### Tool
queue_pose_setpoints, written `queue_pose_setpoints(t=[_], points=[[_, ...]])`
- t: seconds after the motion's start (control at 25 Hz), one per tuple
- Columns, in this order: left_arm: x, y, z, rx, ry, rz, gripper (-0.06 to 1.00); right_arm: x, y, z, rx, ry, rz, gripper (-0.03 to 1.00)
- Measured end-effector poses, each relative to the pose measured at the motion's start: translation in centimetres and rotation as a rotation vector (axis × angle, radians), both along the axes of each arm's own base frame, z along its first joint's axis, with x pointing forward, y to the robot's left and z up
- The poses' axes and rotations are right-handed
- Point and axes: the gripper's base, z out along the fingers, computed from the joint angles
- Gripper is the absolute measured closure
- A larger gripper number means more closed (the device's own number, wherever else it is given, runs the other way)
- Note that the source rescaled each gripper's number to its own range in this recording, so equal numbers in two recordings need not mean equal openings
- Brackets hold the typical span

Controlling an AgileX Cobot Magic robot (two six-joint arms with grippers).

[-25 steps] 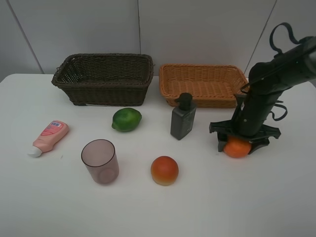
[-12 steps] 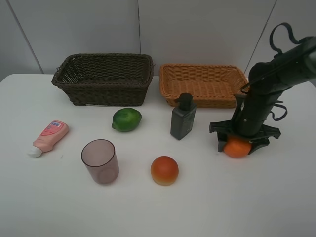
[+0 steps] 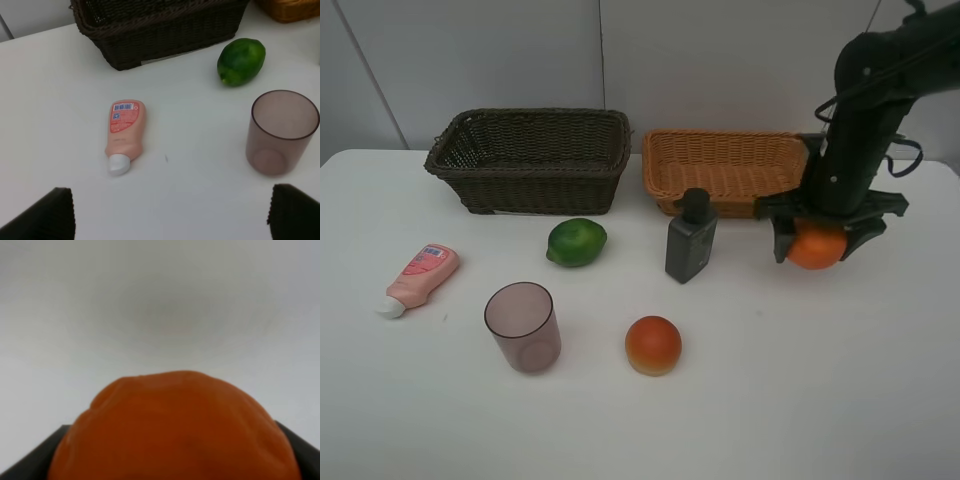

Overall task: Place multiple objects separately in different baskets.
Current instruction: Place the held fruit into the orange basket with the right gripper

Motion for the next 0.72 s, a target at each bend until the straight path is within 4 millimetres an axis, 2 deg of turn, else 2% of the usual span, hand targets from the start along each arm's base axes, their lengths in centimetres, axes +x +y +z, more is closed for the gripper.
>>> queue_pose_setpoints(t=[0.24, 0.36, 0.6, 0.72], points=[[0.0, 0.0, 0.0, 0.0, 0.0, 0.0, -0.06, 3.3, 0.3, 5.6, -0.034, -0.156, 0.041, 0.36], [0.0, 0.0, 0.0, 0.0, 0.0, 0.0, -0.06, 5.0, 0.3, 7.4, -0.069, -0.224, 0.062, 0.36], [0.0, 0.0, 0.0, 0.0, 0.0, 0.0, -0.06, 8.6, 1.0, 8.0, -0.074, -0.377, 0.106, 0.36], [0.0, 0.0, 0.0, 0.0, 0.0, 0.0, -0.06, 10.1, 1.3, 7.0, -0.051, -0.457, 0.129, 0.36]])
